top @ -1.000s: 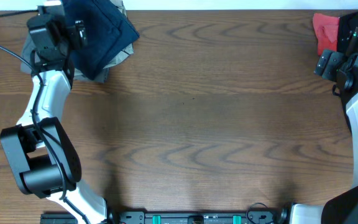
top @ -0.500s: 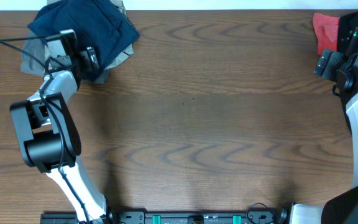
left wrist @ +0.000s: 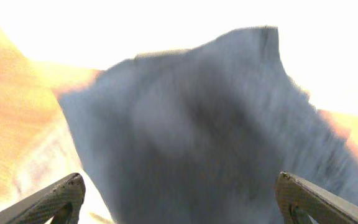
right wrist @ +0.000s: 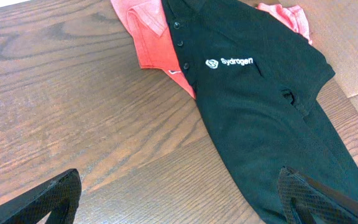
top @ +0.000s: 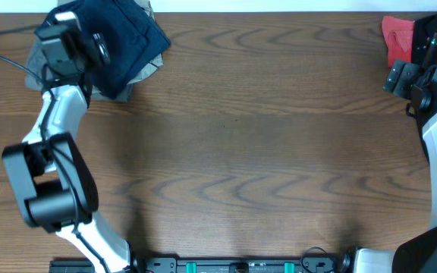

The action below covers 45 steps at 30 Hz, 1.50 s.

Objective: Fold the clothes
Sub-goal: 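Lower the shorts onto the stack and press them flat with the left gripper, then open the left gripper and withdraw it down-left from the stack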

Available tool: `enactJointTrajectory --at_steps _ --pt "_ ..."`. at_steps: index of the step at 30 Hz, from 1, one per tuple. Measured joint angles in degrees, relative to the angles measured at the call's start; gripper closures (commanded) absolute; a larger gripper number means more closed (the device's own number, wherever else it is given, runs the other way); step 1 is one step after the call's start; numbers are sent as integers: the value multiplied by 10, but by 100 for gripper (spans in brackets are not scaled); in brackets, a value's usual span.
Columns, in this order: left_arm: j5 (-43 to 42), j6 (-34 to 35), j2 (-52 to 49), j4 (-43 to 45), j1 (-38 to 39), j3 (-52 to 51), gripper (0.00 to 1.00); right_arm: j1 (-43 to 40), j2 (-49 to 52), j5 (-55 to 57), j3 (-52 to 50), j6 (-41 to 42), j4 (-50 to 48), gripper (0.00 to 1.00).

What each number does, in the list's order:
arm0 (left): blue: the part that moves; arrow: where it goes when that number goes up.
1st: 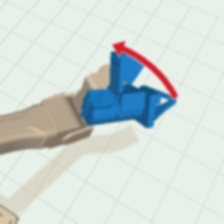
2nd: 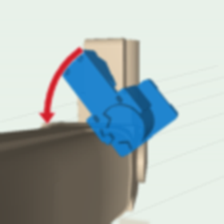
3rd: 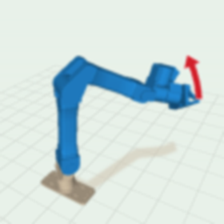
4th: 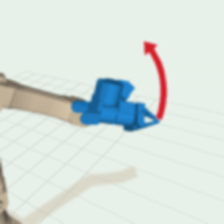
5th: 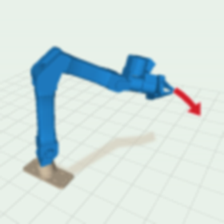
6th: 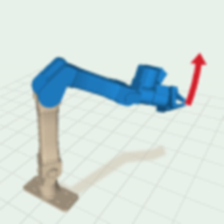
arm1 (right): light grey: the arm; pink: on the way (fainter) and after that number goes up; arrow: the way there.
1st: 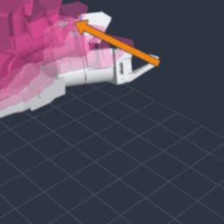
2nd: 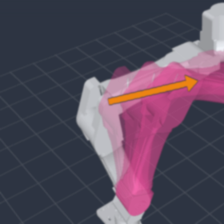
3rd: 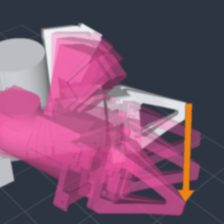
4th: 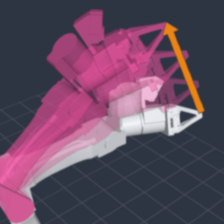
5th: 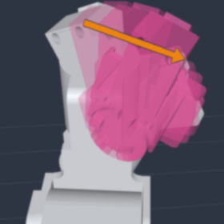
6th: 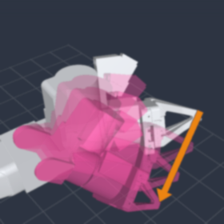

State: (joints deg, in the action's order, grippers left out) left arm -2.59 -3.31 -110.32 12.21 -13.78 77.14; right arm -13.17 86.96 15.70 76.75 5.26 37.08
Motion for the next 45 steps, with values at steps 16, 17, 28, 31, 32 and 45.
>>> enactJointTrajectory --at_steps 16,17,28,31,32,45 --pt "0 1 -102 17 -53 0 2 0 0 0 0 0 0 1" --pt "0 3 -109 11 -58 0 2 0 0 0 0 0 0 1" --pt "-18 49 -64 -10 -61 0 2 0 0 0 0 0 0 1" --pt "-21 63 2 -39 -49 0 2 0 0 0 0 0 0 1" --pt "-22 67 23 -50 -45 0 2 0 0 0 0 0 0 1" --pt "-123 245 341 -423 -15 1 2 0 0 0 0 0 0 1"
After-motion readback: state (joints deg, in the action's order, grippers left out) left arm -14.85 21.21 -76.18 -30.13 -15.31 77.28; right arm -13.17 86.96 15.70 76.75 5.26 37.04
